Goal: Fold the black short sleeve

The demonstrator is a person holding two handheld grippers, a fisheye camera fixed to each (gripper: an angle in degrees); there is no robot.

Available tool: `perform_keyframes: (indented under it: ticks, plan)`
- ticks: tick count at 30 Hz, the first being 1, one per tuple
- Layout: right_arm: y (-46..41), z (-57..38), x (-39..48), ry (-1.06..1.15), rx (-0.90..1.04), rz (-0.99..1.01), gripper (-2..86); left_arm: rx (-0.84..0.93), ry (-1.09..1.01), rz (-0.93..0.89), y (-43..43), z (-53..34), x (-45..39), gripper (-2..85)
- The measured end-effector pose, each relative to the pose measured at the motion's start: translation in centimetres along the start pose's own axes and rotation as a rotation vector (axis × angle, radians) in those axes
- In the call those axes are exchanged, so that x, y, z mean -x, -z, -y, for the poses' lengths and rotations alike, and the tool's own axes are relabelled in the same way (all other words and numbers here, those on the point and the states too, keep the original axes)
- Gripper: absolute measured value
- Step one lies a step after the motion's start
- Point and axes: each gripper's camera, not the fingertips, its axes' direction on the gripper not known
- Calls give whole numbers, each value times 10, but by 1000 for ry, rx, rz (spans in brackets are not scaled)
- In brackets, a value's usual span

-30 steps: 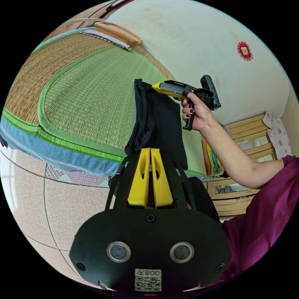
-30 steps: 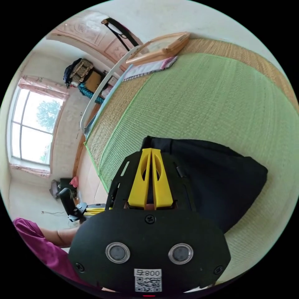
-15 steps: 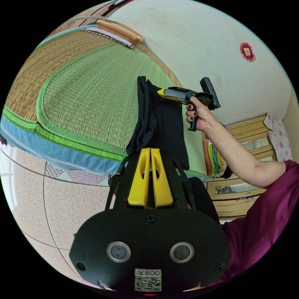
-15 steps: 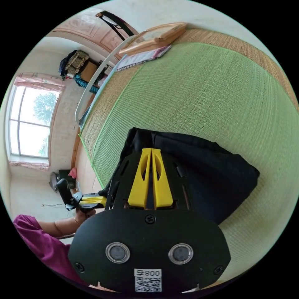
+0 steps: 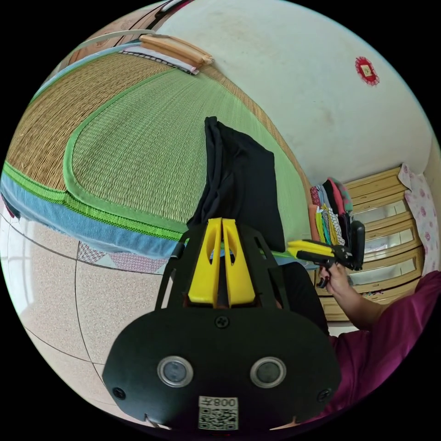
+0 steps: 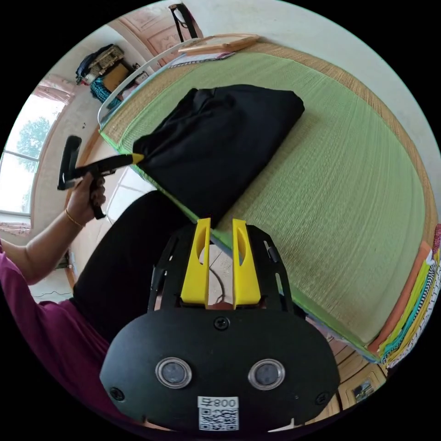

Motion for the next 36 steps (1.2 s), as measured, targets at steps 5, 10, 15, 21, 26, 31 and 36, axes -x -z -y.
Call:
perform_keyframes:
  ticks: [5, 10, 15, 21, 26, 31, 36]
  plan:
    - [-2, -8, 14, 31, -34, -27, 71, 3, 36, 6, 3, 1, -3, 0]
    - [-2, -16, 20, 71, -48, -48, 42, 5, 70, -8, 5, 1, -1, 1]
    - [4, -35, 19, 128, -51, -79, 16, 22, 121, -52, 5, -3, 6, 1]
    - [2, -52, 3, 112, -46, -7, 8, 4, 193, -74, 19, -14, 17, 2]
    - [13, -70, -8, 126, -49, 26, 4, -63, 94, -113, 39, 1, -5, 1]
    - [28, -79, -29, 81, -106, 125, 2, -37, 71, -62, 25, 22, -9, 0]
    - [6, -70, -45, 58, -85, 170, 1, -63, 180, -132, 15, 10, 20, 0]
